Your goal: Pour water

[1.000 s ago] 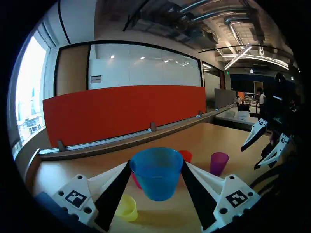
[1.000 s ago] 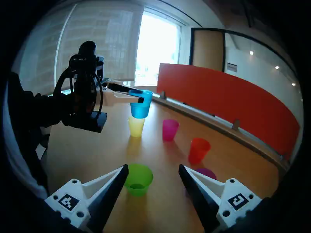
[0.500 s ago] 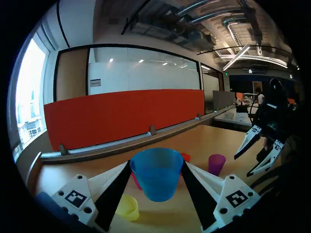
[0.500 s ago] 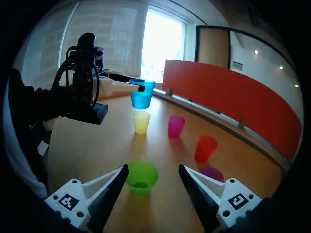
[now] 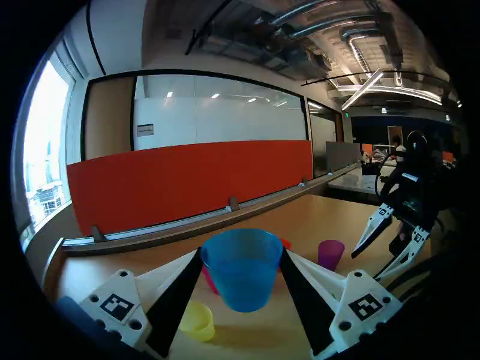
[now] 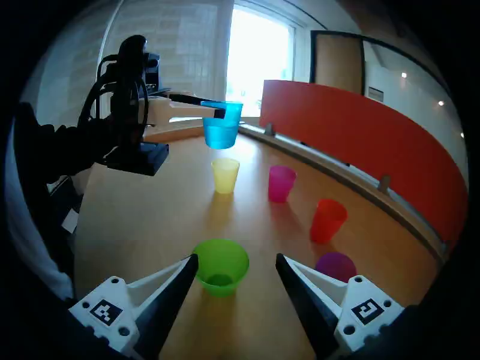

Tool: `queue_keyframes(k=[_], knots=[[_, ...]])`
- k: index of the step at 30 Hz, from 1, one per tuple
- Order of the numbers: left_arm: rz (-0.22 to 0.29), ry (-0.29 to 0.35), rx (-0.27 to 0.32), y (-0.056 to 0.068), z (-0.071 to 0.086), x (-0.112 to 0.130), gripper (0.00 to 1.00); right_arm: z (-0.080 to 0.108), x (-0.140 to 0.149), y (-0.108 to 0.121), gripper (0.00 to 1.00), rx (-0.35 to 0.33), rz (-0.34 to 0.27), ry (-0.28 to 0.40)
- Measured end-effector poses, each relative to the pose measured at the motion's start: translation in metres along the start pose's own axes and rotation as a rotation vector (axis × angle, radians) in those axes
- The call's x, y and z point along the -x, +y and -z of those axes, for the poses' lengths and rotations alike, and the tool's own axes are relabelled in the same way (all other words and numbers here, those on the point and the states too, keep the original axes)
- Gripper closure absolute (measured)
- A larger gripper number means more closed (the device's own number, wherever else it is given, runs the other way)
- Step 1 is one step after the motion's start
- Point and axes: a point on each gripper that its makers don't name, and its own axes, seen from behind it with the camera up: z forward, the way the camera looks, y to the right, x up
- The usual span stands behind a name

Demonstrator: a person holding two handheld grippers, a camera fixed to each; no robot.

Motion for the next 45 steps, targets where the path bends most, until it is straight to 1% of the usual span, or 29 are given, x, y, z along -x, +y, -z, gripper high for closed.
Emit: queue_keyframes(k=[11,21,29,39,45], knots=[[-0.002,-0.009,0.014,0.002,0.003,0.003,0.11,-0.014,0.017,-0.008,0.00,-0.052,0.010,-0.053],[-0.001,-0.017,0.011,0.001,0.002,0.008,0.11,-0.026,0.025,-0.014,0.00,-0.084,0.017,-0.077],[-0.001,-0.020,0.008,0.000,0.002,0.010,0.11,-0.038,0.029,-0.019,0.00,-0.094,0.012,-0.083],[-0.003,-0.024,0.016,0.004,0.002,0.015,0.11,-0.054,0.036,-0.024,0.00,-0.098,0.008,-0.094],[-0.002,-0.027,0.014,0.003,0.003,0.018,0.11,-0.057,0.038,-0.023,0.01,-0.090,0.008,-0.094]])
